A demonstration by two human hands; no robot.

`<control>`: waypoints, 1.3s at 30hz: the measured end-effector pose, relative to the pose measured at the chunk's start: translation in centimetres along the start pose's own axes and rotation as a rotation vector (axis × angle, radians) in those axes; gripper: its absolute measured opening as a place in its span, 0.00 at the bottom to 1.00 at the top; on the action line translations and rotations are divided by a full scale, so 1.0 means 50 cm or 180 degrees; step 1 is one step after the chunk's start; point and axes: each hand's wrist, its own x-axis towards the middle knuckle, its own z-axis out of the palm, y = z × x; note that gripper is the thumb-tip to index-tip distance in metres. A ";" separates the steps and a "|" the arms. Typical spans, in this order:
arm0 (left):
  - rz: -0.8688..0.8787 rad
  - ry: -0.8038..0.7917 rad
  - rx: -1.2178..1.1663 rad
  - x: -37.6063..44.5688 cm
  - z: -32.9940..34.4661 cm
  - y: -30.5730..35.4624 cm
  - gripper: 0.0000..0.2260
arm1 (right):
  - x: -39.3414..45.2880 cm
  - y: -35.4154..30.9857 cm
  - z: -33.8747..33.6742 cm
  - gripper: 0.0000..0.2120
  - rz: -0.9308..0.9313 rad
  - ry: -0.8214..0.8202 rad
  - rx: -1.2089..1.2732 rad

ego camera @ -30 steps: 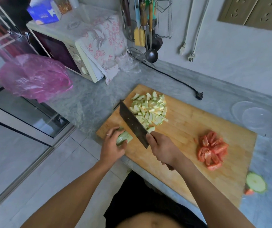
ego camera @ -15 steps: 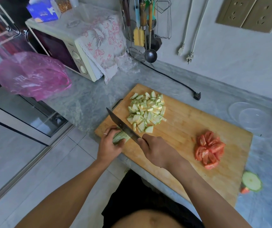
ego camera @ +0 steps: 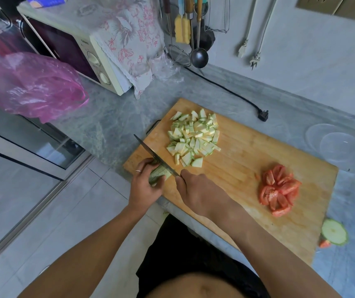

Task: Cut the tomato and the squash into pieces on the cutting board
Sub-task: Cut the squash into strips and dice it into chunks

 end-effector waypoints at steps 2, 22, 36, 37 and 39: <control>-0.0004 0.0003 -0.0004 -0.001 0.001 0.004 0.16 | 0.009 0.007 0.008 0.15 0.0054 -0.0045 -0.0029; -0.0353 -0.0325 0.0079 -0.026 -0.011 0.010 0.23 | -0.011 0.049 -0.028 0.18 0.0714 -0.0110 0.1259; -0.0162 -0.0204 -0.0071 -0.017 -0.018 -0.018 0.21 | -0.038 -0.013 -0.051 0.18 0.0077 -0.0111 0.0337; -0.0146 -0.0192 -0.0066 -0.017 -0.017 -0.018 0.21 | -0.036 -0.013 -0.049 0.18 0.0073 -0.0110 0.0299; -0.0126 -0.0188 -0.0059 -0.016 -0.016 -0.019 0.21 | -0.034 -0.012 -0.043 0.18 0.0061 -0.0072 0.0252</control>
